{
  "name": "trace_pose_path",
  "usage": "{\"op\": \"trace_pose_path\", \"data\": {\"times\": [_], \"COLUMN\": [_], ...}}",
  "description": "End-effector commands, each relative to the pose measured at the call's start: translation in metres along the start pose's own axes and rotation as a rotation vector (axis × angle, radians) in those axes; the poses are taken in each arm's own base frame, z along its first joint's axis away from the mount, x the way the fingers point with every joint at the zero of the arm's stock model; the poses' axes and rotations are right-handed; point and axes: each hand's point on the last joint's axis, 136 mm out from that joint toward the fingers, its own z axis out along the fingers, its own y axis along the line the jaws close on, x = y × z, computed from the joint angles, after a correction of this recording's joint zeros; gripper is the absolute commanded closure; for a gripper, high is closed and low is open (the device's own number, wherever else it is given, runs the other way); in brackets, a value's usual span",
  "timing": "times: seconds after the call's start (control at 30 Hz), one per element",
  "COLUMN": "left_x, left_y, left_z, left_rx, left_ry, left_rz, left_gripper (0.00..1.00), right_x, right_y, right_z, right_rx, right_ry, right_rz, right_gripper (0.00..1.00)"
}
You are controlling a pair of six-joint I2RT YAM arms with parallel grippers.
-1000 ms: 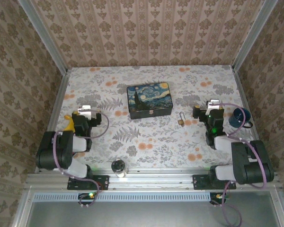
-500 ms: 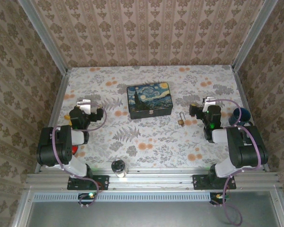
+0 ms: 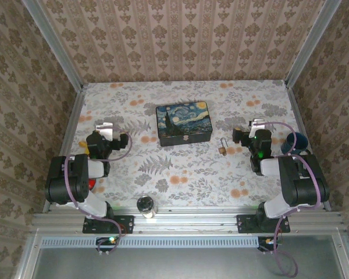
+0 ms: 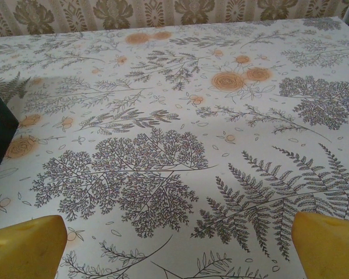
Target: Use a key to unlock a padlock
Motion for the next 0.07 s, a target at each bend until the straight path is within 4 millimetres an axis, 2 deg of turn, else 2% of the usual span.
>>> {"op": "trace_pose_path", "data": {"times": [0.0,0.03], "left_x": [-0.0031,-0.0028], "left_y": [-0.0035,-0.0035], "left_z": [0.0005,0.0006], "left_rx": [0.015,0.015], "left_ry": [-0.003,-0.003], "left_rz": [0.017,0.017], "left_gripper": [0.00,0.00], "right_x": [-0.0084,-0.0082], "right_y": [0.0027,0.0025], "right_z": [0.0015,0.0015], "right_rx": [-0.005,-0.003], "right_ry": [-0.020,-0.019], "right_rz": [-0.008,-0.008], "right_gripper": [0.00,0.00]}}
